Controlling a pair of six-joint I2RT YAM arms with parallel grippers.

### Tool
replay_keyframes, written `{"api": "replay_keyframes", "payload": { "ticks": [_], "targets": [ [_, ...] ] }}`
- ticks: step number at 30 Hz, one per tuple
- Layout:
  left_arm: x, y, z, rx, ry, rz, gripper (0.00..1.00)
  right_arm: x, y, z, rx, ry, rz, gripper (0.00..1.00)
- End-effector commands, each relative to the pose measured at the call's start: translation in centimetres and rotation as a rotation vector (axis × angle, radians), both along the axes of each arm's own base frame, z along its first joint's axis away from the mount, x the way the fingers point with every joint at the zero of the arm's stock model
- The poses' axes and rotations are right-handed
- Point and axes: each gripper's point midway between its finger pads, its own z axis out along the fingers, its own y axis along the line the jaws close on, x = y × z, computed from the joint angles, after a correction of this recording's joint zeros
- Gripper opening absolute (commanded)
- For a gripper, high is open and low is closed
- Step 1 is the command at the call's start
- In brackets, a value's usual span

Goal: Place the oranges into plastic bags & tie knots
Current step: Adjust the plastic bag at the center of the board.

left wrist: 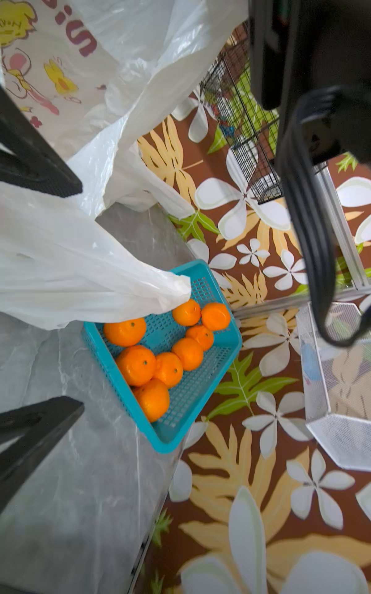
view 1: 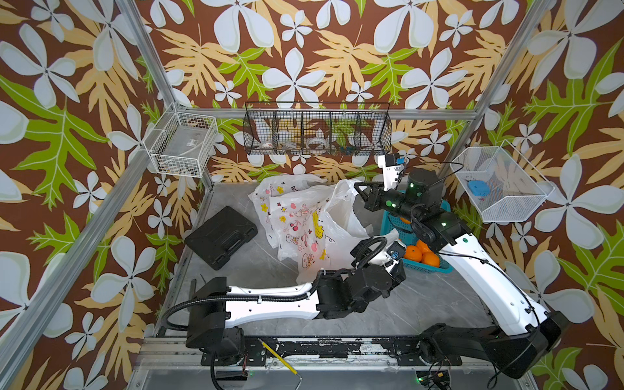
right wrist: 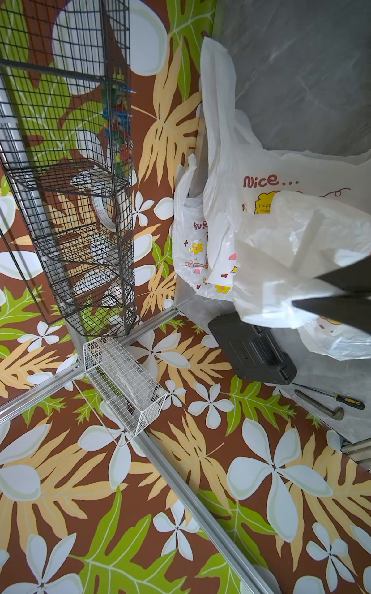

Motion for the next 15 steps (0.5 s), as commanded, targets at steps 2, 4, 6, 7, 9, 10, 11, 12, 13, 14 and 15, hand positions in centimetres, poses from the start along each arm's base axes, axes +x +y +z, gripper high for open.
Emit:
{"api": "replay_keyframes", "payload": {
  "ticks": [2,4,6,7,9,10,11,12,13,14,15],
  "targets": [
    [1.4,-0.1,-0.8,0.068,-0.034,0.111,1.00,-0.1,0.1,0.8,0.020,-0.024,0.006,0.00],
    [1.9,-0.4,-1.6,0.096,-0.043,0.150,1.00,-0.1,0.1,0.8,0.022,-0.023,0.007,0.00],
    [2.3,-0.4,-2.2,0.126,-0.057,0.185,0.98,-0.1,0.1,0.8,0.022,-0.024,0.005,0.00],
    [2.5,-0.2,-2.4,0.137,-0.065,0.208,0.93,-0.1,0.0,0.9,0.022,-0.025,0.002,0.00],
    [2.7,-0.1,-2.5,0.150,-0.075,0.232,0.76,-0.1,0.0,0.9,0.021,-0.025,-0.001,0.00],
    [2.8,0.1,-2.4,0.153,-0.080,0.241,0.62,-0.2,0.0,0.9,0.020,-0.026,-0.002,0.00],
    [2.8,0.2,-2.3,0.150,-0.081,0.242,0.49,-0.1,-0.1,1.0,0.019,-0.026,-0.004,0.00],
    [2.7,0.4,-2.1,0.144,-0.083,0.242,0.36,-0.1,-0.2,0.9,0.016,-0.025,-0.009,0.00],
    [2.6,0.7,-1.8,0.134,-0.085,0.241,0.26,0.0,-0.3,1.0,0.012,-0.026,-0.016,0.00],
    [2.6,1.0,-1.5,0.126,-0.086,0.237,0.17,0.0,-0.3,1.1,0.011,-0.027,-0.016,0.00],
    [2.4,1.3,-1.0,0.116,-0.087,0.229,0.10,0.0,-0.4,1.2,0.010,-0.029,-0.018,0.00]
  ]
}}
